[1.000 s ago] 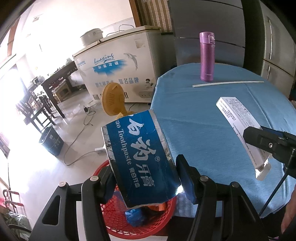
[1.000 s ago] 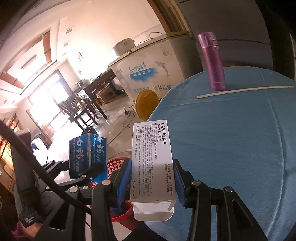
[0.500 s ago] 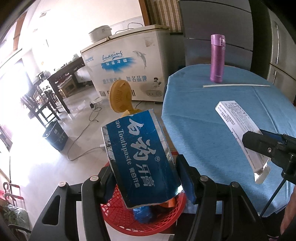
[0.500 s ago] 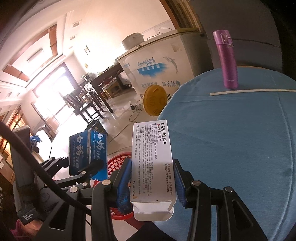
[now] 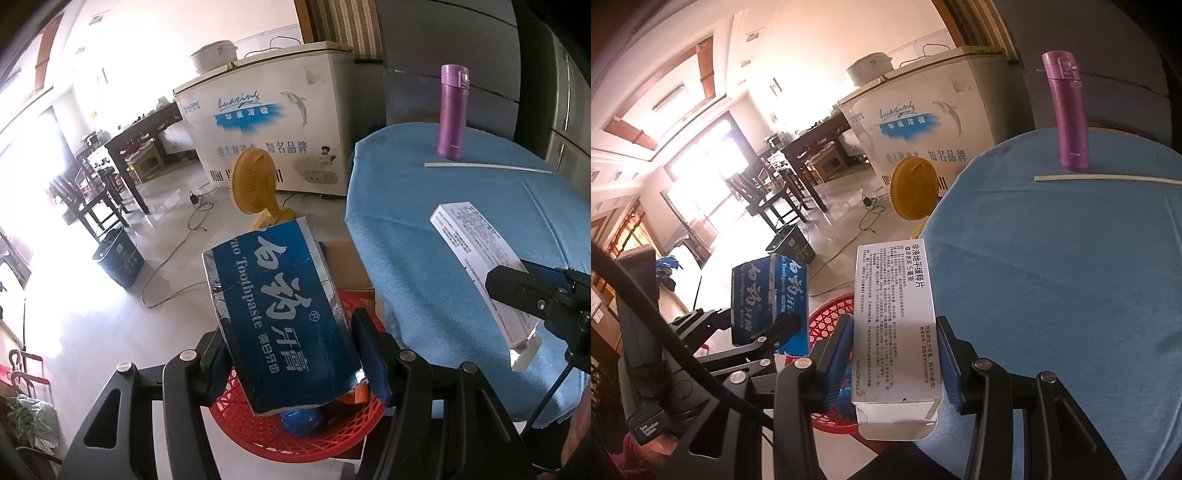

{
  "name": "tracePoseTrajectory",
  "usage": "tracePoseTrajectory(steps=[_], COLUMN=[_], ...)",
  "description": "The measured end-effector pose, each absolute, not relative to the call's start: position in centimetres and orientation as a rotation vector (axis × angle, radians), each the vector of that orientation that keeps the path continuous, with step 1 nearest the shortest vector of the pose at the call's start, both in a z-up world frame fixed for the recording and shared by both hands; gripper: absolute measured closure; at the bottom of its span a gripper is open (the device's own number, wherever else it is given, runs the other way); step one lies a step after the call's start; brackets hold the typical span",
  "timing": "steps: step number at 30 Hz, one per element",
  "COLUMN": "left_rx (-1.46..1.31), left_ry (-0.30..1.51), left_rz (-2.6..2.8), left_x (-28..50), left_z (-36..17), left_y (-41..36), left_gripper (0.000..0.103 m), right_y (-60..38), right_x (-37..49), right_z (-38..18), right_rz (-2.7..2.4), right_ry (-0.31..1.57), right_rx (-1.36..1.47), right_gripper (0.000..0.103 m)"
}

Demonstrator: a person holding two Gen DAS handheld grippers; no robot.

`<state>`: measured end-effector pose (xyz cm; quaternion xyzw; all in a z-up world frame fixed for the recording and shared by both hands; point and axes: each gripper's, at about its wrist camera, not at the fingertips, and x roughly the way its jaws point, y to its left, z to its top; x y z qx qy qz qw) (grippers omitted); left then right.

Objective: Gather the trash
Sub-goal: 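Carry the toothpaste box and white medicine box over the red basket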

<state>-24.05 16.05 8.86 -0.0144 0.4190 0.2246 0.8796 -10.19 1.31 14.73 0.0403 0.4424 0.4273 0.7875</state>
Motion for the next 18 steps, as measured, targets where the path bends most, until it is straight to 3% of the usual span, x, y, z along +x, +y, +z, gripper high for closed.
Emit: tracePoseTrajectory(steps=[18], left_rx=[-0.043], left_ry=[0.913], left_rz=[0.498], left_x=[-23.6], left_z=[7.5], left_y=[17.1], left_gripper=[0.041], right_y=[3.6], right_x=[-10.2], right_z=[13.4], right_rz=[0.968], right_ry=[0.997], right_rx=[0.05], right_gripper=[0.056])
